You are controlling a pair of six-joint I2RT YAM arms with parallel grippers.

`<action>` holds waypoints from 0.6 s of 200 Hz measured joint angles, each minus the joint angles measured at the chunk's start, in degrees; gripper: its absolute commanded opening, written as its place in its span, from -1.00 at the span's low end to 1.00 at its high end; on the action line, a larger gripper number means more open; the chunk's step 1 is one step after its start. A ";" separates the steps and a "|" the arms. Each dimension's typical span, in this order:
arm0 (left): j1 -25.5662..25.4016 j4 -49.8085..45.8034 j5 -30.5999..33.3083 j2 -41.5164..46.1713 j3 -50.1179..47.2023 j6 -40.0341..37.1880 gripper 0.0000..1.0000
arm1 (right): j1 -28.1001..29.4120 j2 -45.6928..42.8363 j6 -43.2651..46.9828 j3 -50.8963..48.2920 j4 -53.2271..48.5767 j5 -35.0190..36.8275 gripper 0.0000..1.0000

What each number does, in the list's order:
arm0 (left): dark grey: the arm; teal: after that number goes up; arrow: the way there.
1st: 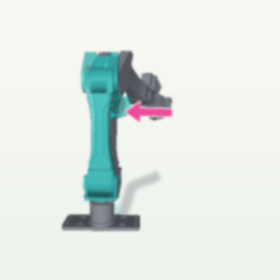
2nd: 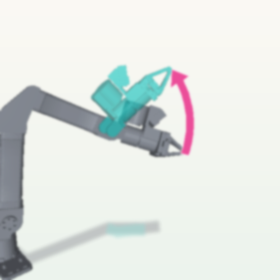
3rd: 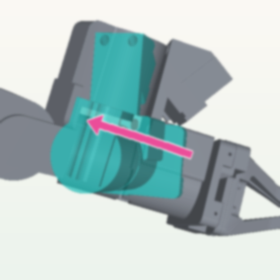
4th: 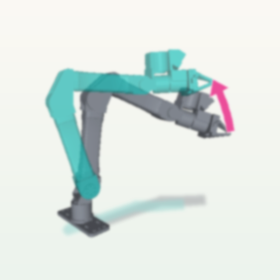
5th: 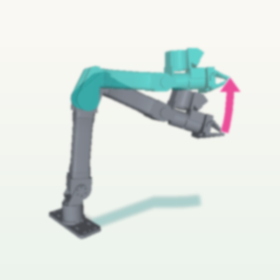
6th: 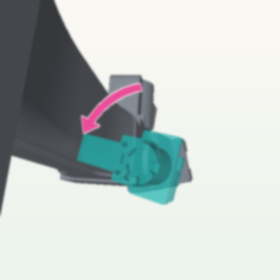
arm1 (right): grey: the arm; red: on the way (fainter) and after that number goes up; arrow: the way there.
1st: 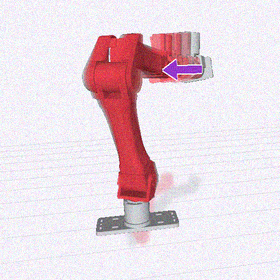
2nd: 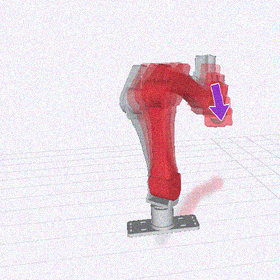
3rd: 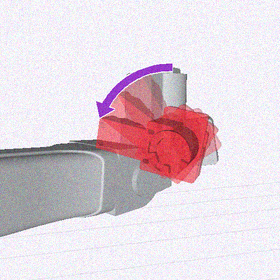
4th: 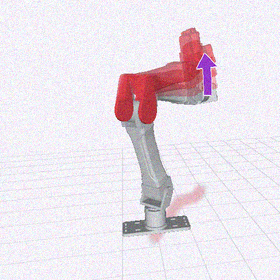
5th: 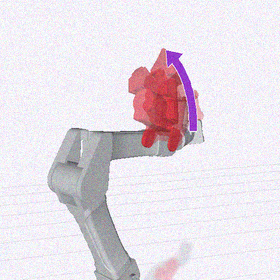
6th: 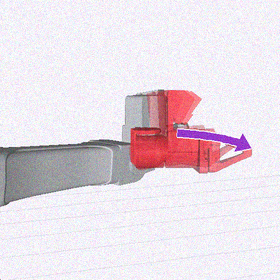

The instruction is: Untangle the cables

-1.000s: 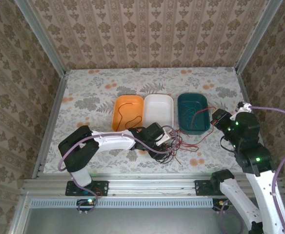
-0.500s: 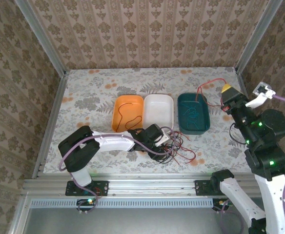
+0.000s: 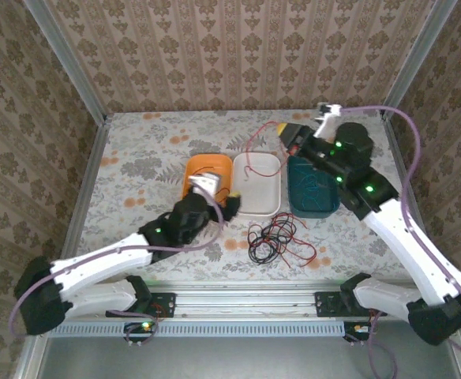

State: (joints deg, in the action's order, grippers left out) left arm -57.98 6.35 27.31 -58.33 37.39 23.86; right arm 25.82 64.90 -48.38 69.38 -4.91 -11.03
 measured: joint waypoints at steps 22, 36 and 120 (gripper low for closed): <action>1.09 -9.42 14.25 9.55 -2.40 10.38 0.70 | 3.37 7.02 0.00 3.08 2.73 -0.02 -1.00; 1.53 -17.51 21.38 14.73 -2.71 16.79 0.70 | 4.83 10.86 0.09 5.22 3.98 0.07 -1.00; 3.23 -38.56 36.11 26.60 -2.75 27.56 0.69 | 10.80 35.78 -2.95 8.68 9.51 1.51 -1.00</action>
State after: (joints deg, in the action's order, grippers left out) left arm -54.74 -32.21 63.42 -31.73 34.63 51.42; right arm 36.62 100.68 -51.33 78.06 4.60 -9.52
